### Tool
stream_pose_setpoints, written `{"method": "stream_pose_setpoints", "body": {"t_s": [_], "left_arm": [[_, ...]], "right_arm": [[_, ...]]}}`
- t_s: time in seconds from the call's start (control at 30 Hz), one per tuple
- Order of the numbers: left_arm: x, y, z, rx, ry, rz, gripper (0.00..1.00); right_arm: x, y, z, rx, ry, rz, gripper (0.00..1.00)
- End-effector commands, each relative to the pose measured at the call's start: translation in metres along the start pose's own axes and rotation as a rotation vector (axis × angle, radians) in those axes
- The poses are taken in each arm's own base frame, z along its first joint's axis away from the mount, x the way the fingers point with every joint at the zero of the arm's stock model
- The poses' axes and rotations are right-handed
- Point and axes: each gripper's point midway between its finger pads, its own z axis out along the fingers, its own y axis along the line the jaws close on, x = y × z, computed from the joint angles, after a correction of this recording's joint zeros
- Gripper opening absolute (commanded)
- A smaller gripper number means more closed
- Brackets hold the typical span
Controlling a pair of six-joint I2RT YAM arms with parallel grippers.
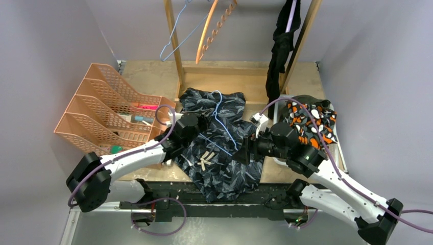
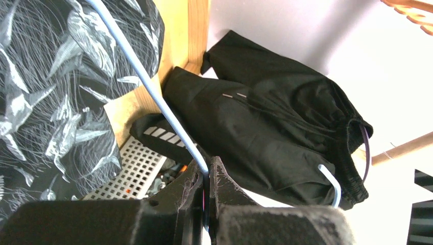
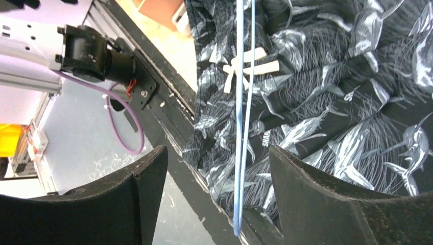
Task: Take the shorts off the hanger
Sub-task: Place the hanger on the clothes rod.
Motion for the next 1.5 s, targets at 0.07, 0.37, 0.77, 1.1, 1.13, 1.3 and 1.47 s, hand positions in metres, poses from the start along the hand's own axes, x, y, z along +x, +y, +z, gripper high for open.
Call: {"method": "stream_pose_setpoints", "body": {"t_s": [0.07,0.37,0.77,1.1,1.13,1.3,1.47], "left_arm": [[-0.011,-0.012,-0.003,0.047,-0.026,0.008,0.0],[-0.014,-0.017,-0.005,0.054,-0.034,-0.001,0.0],[-0.02,-0.02,-0.004,0.05,-0.048,-0.011,0.0],[-0.018,-0.013,-0.002,0.022,-0.013,0.011,0.02],[-0.018,-0.013,-0.001,0.019,-0.003,0.017,0.12],[-0.016,-0.009,0.001,-0.033,0.019,0.093,0.59],[-0.019,-0.011,-0.002,-0.045,0.02,0.131,0.7]], "right_arm": [[0.032,0.013,0.004,-0.119,0.147,0.025,0.69],[0.04,-0.008,0.018,-0.018,0.218,0.002,0.61],[0.03,0.004,0.028,-0.081,0.198,-0.032,0.24],[0.021,-0.003,0.019,-0.007,0.163,-0.028,0.0],[0.018,-0.005,0.017,0.015,0.151,-0.025,0.0],[0.004,-0.023,0.004,0.169,0.098,0.019,0.0],[-0.009,-0.037,-0.01,0.311,0.061,0.069,0.0]]}}
